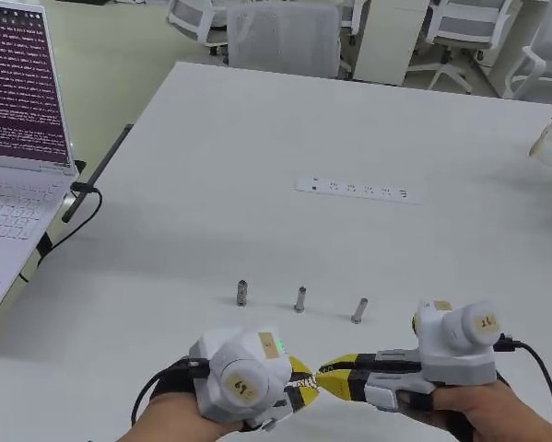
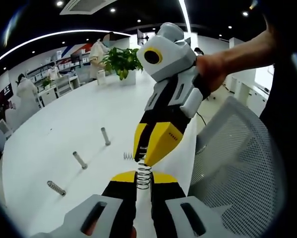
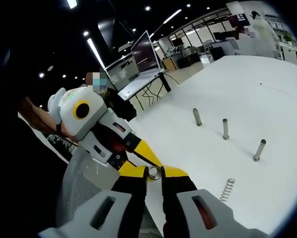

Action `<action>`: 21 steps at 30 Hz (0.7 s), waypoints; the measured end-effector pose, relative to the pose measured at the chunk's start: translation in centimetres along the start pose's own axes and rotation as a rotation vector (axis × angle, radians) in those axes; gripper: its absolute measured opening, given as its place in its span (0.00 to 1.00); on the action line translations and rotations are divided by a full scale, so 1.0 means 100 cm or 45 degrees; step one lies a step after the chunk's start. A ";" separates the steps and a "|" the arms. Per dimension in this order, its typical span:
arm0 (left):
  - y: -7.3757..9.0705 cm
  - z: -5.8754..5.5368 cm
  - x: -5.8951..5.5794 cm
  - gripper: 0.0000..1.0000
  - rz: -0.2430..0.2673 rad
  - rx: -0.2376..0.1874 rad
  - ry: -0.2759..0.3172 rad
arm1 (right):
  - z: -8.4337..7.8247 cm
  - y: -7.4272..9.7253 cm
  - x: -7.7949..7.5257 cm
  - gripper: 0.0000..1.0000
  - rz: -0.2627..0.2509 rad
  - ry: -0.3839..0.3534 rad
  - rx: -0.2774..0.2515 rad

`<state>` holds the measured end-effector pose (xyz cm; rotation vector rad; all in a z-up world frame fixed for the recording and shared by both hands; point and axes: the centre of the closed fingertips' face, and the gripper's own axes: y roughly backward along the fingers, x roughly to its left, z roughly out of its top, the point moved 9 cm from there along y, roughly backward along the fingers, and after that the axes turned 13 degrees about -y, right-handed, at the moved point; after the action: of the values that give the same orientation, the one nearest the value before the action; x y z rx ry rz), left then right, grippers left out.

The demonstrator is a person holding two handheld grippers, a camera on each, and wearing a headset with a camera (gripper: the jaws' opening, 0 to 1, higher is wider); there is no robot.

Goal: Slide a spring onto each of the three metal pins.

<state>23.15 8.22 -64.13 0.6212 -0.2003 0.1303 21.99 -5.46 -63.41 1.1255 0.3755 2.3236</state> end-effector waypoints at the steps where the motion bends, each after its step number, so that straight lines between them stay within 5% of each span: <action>1: 0.000 0.000 0.000 0.02 0.003 -0.006 0.005 | 0.001 0.001 0.001 0.09 -0.002 0.007 0.005; 21: -0.005 0.002 0.000 0.04 0.014 -0.046 0.025 | 0.010 0.012 0.003 0.08 -0.043 0.062 0.020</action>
<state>23.24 7.67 -64.27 0.5828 -0.1867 0.1430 22.20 -6.23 -62.09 1.0635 0.4277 2.3261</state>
